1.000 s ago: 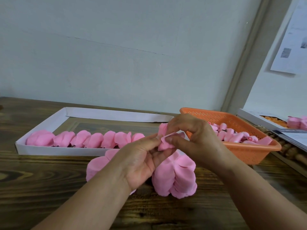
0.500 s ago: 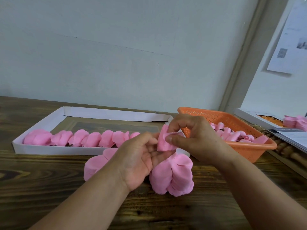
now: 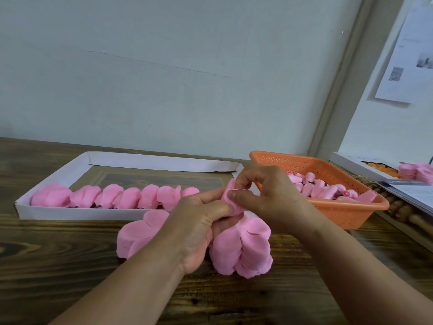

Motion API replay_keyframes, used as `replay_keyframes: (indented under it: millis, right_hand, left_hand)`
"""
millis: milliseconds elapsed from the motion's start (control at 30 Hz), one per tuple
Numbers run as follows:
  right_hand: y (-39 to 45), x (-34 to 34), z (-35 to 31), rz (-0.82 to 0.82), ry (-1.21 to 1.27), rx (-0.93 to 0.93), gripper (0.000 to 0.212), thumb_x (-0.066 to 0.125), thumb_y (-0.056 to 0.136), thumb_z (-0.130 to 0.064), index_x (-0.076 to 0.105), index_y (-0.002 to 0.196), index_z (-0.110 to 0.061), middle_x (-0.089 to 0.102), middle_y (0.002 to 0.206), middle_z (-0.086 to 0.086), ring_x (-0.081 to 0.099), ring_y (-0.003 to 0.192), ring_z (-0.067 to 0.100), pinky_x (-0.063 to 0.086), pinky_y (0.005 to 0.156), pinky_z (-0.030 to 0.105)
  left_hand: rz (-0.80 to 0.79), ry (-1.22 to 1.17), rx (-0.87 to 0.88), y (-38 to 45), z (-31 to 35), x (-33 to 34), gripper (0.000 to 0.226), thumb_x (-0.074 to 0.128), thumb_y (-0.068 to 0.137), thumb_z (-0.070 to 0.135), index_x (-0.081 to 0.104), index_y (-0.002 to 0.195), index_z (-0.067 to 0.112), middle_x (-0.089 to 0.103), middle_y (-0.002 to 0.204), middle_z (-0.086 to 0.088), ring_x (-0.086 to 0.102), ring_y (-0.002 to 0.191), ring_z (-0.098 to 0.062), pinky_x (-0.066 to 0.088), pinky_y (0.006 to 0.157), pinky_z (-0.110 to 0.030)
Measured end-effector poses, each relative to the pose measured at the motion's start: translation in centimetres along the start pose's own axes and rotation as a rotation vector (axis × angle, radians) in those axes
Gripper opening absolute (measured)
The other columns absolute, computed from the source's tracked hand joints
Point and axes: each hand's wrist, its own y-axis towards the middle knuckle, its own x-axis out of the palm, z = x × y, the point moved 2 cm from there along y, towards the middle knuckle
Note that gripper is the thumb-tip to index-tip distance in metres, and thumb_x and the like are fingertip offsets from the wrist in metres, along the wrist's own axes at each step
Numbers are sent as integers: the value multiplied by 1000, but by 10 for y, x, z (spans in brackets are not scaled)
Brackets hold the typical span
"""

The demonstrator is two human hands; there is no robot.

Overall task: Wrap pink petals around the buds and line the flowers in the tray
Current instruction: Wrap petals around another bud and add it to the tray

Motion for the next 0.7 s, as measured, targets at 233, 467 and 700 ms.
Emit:
replay_keyframes:
  millis: [233,467,700]
  right_hand:
    - [-1,3,1,1,36,19,18,70,80,-11,62,64,-17,58,66,-8,51,62,1,41,60,14]
    - [-12,0,9,111,249,-76,4,67,79,-14,69,75,-16,65,91,1,60,92,13,42,86,15]
    - [-24,6,22,178,413,-45,14,61,69,-10,61,81,-2,61,95,7,59,92,17,50,82,32]
  left_hand:
    - [75,22,24,1,-3,-2,26,66,77,0,71,103,0,74,99,-11,71,94,-16,57,75,-21]
    - [142,-116,-29,0,-1,0,16,58,84,-8,73,84,-3,75,84,-13,73,77,-15,59,66,-24]
    - [167,-209,-53,2,0,-1,15,54,86,-9,68,80,-7,72,72,-15,72,67,-16,60,66,-26]
